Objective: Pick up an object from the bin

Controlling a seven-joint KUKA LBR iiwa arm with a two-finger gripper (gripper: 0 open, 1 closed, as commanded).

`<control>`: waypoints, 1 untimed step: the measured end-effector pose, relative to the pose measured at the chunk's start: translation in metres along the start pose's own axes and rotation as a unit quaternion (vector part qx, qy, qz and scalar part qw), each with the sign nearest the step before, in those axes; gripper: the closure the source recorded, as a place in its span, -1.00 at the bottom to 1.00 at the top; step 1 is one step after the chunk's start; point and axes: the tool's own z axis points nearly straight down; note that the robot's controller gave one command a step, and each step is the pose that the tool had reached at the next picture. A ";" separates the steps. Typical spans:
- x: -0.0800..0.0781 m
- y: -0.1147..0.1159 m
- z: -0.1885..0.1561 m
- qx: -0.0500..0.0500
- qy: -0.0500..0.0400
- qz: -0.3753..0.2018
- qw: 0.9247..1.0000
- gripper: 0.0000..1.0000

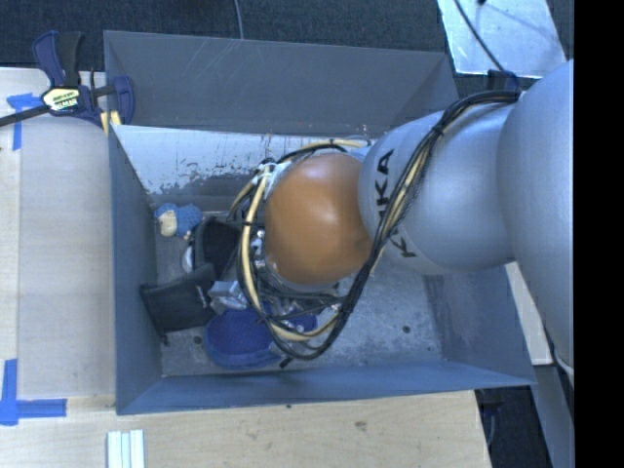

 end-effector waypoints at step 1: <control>-0.009 0.001 0.025 -0.001 0.006 0.050 0.999 -1.00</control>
Offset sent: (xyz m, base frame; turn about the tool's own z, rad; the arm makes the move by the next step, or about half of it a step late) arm 0.0048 0.0077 -0.0302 0.1048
